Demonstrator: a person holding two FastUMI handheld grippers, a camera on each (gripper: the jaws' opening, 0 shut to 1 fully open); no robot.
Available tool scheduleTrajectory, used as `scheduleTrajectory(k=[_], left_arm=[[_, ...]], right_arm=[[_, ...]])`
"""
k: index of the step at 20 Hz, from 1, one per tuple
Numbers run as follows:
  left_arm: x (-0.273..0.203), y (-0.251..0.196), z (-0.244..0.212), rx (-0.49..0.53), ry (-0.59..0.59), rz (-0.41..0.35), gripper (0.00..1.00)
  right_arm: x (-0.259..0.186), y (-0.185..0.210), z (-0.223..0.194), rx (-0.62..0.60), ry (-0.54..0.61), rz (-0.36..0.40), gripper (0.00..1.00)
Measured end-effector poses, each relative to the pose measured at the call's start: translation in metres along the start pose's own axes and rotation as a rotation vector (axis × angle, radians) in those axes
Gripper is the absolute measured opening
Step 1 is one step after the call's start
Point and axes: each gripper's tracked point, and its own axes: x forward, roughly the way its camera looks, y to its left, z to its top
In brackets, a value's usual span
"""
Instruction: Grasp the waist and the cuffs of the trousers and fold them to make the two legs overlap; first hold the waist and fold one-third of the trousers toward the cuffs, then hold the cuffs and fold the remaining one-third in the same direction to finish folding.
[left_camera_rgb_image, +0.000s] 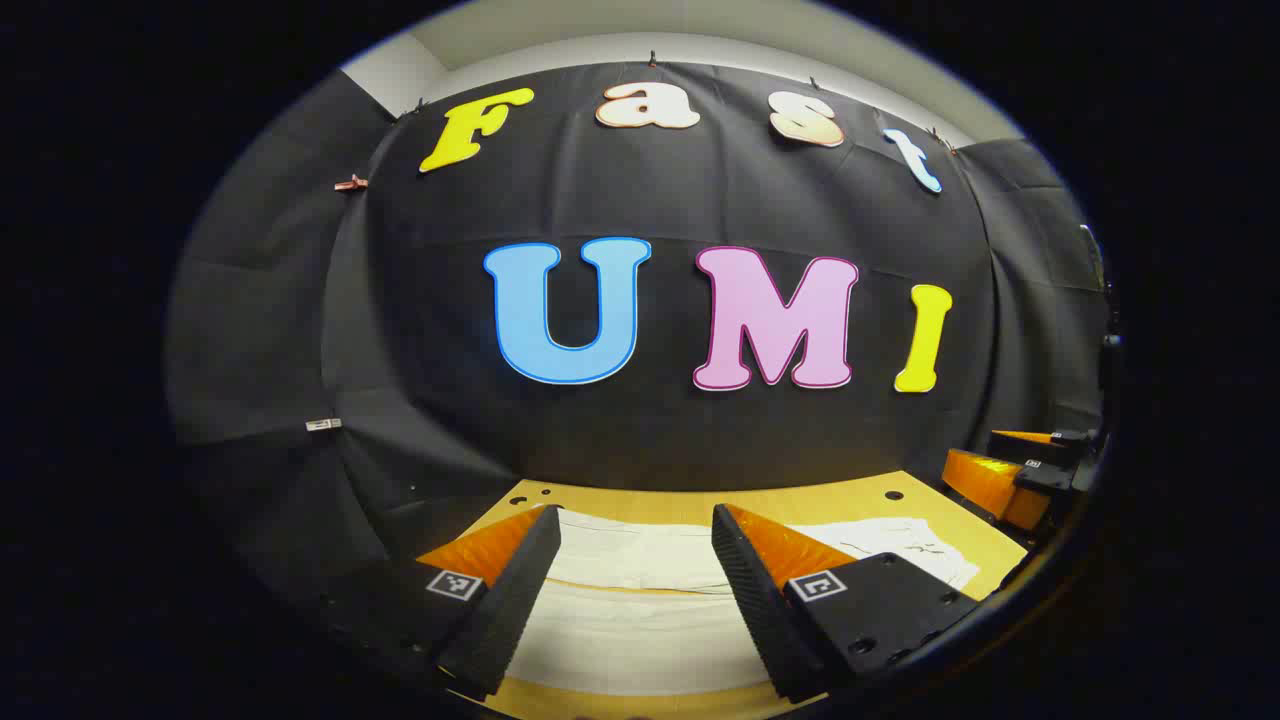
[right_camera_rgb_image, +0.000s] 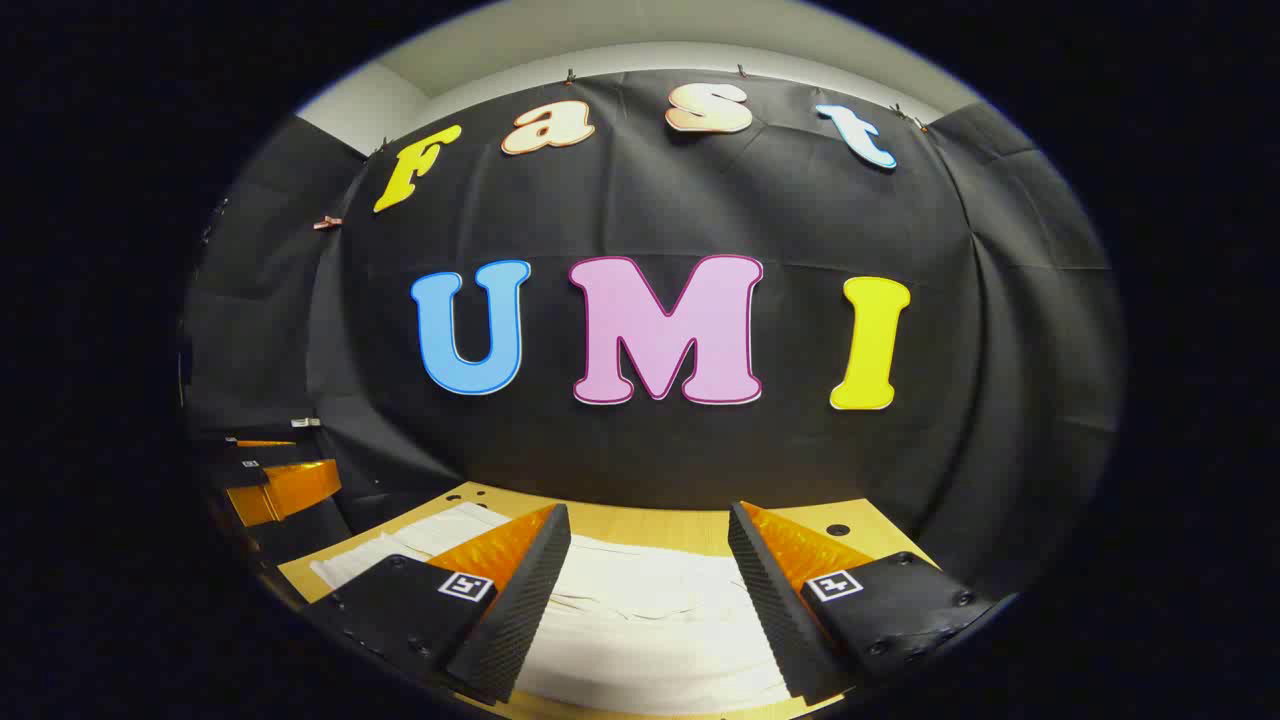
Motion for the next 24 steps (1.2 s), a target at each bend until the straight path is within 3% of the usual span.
scheduleTrajectory(k=[5, 9, 24], left_arm=[[0.01, 0.013, 0.001, 0.051, -0.004, -0.05, 0.96], [0.013, 0.023, -0.009, 0.068, 0.013, -0.076, 0.95], [0.02, 0.016, -0.028, 0.056, 0.041, -0.093, 0.95]], right_arm=[[0.0, 0.011, -0.008, 0.053, 0.046, -0.029, 0.98], [-0.005, 0.002, -0.007, -0.001, 0.032, -0.073, 0.97], [0.007, -0.042, -0.043, 0.003, 0.141, -0.131, 0.97]])
